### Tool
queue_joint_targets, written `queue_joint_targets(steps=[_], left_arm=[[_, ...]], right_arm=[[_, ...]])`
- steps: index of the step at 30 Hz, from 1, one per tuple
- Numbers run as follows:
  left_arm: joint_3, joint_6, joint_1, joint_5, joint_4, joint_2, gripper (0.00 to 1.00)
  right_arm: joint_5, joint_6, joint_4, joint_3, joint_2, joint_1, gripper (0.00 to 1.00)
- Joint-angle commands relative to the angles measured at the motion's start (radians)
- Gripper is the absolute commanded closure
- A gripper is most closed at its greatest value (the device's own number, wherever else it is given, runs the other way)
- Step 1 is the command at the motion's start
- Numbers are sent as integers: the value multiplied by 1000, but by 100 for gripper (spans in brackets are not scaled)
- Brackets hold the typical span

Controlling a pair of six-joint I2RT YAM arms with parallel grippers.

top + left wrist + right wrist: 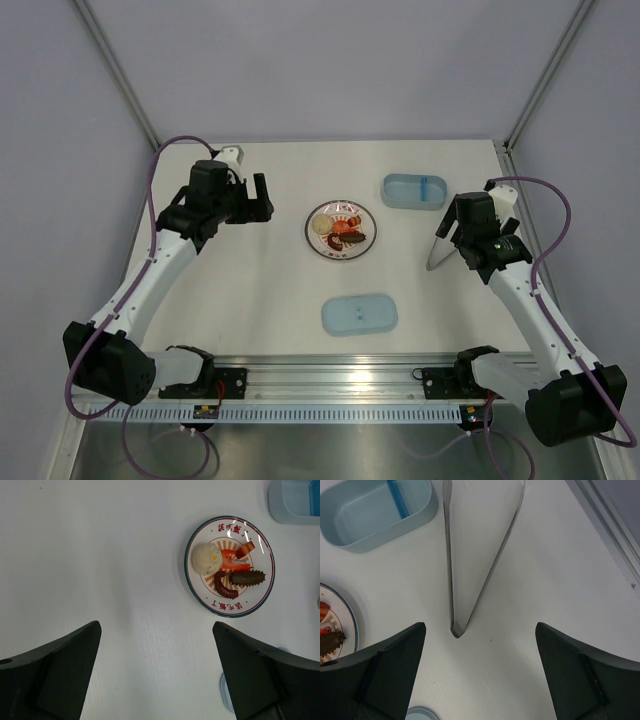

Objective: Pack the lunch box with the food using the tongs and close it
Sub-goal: Pick up the clamp at the center of the board.

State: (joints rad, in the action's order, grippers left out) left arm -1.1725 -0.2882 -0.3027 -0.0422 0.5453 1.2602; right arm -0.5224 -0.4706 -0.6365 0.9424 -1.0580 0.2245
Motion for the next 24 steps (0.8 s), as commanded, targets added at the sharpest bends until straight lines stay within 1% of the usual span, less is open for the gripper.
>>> queue_joint_targets(steps=[1,2,5,7,10,11,14,17,22,24], left_arm=[[-62,-17,2,39,1,11,1],[-67,-20,2,68,7,18,1],[-73,-23,1,70,12,25,1],[-72,-29,1,67,12,28,1],[-67,-42,2,56,8,30,1],[-64,-45,1,50,2,30,1],[-55,-49,1,48,-1,34,1],[-59,-54,2,50,15,41,1],[-47,-63,1,53,10,38,1],[-46,-65,1,53,13,38,1]], right_arm=[[-15,1,0,19,12,1,1],[-4,6,0,19,13,3,0],[13,4,0,10,15,1,1],[-10,-19,-28,16,3,3,1],[-19,-51,-75,42,-59,-10,1],[-11,-59,-86,51,-101,-20,0],[56,-100,-114,73,-163,-74,1],[140,-108,-95,65,-201,-125,1],[226,-111,-48,91,-312,-132,0],[237,-117,-20,91,-350,-131,0]])
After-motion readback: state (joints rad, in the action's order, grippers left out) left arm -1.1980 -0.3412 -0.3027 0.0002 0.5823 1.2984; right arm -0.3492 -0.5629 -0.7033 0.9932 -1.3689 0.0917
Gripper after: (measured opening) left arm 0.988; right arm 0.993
